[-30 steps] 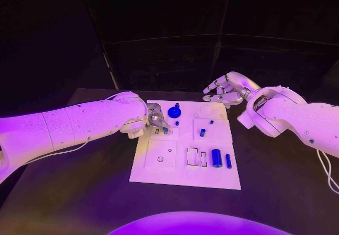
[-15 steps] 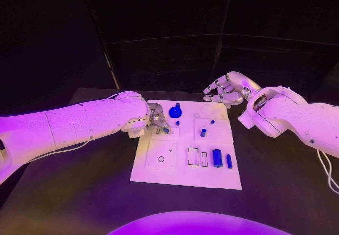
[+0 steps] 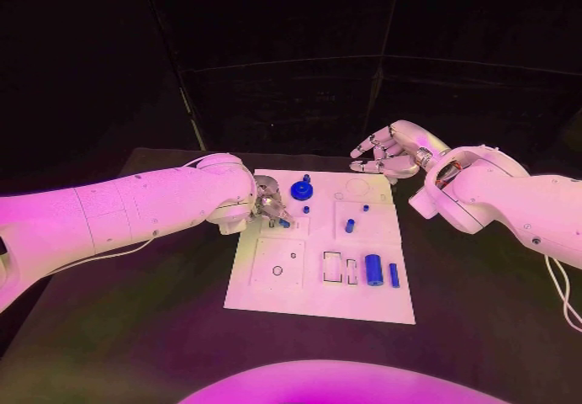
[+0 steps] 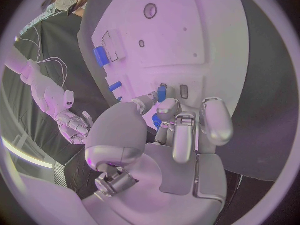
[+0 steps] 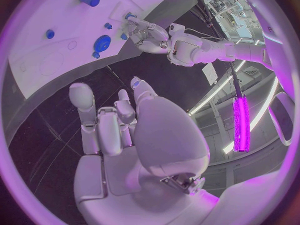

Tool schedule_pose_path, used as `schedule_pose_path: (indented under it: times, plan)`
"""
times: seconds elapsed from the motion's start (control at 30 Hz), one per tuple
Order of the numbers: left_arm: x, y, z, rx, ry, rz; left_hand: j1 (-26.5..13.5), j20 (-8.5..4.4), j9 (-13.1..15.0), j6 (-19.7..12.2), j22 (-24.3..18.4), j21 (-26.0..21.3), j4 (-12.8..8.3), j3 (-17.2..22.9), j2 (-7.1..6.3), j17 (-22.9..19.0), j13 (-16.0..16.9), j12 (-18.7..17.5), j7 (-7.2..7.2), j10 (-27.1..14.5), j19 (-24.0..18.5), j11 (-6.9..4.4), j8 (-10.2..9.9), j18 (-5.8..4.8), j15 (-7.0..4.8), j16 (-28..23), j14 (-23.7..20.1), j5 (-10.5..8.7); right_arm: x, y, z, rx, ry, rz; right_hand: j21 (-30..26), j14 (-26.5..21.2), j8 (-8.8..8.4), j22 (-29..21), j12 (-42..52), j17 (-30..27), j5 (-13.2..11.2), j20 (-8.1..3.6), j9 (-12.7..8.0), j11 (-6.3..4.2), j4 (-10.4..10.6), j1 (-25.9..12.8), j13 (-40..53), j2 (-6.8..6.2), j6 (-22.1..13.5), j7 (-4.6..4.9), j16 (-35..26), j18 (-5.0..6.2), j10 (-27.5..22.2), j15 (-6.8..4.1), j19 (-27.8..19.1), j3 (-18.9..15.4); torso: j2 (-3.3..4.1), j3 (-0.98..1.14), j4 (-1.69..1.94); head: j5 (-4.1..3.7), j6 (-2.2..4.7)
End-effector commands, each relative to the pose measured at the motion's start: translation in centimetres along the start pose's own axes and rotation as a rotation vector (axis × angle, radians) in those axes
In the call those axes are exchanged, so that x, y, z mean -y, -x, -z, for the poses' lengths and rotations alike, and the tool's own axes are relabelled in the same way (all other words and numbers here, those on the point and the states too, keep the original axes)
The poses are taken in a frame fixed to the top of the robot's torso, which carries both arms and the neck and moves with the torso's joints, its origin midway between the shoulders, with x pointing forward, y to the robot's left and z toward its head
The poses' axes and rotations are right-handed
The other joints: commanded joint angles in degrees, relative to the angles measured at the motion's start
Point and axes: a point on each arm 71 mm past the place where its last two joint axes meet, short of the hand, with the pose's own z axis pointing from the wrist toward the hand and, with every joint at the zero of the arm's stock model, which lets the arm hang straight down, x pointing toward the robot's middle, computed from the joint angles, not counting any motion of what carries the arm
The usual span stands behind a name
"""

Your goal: Assemble the parts on the task board

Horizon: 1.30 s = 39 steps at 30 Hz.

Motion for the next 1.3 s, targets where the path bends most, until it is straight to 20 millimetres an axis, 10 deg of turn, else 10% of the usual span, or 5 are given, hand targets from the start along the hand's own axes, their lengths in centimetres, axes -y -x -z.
schedule_pose_path:
  times: [0.03,1.3]
  plan:
    - [-0.54,-0.29,-0.07,-0.021,0.032,-0.021,0.38,0.07,0.11,-0.09,0.02,0.27,-8.66,8.92,-0.12,15.09,-0.1,-0.24,-0.47,0.05,0.38,-0.18,0.3,-0.26,0.12,0.18,6.06,0.38,-0.19,0.06,-0.06,0.004,0.015,0.0,-0.35,0.13,0.3,-0.05,0.25,-0.05,0.3,0.04,-0.05,-0.13,0.32,0.26,-0.02,0.21,-0.38,0.12,-0.06,0.98,-0.13,0.21,-0.5,-0.13,-0.01,0.02,0.05,0.01,-0.07]
    - [-0.04,-0.62,-0.6,-0.085,0.038,-0.065,-1.34,0.01,1.19,0.35,0.11,0.27,-7.64,8.76,-0.88,15.09,1.18,1.19,-0.92,1.49,0.42,-0.46,1.53,-0.26,0.0,0.18,6.06,0.33,-0.31,-0.1,-0.43,0.007,0.023,0.001,-0.47,0.11,0.31,-0.25,0.2,-0.11,0.42,0.04,-0.08,-0.12,0.4,0.27,-0.16,0.19,-0.54,0.14,-0.09,1.01,-0.25,0.21,-0.59,-0.12,0.03,0.02,-0.06,-0.04,-0.46]
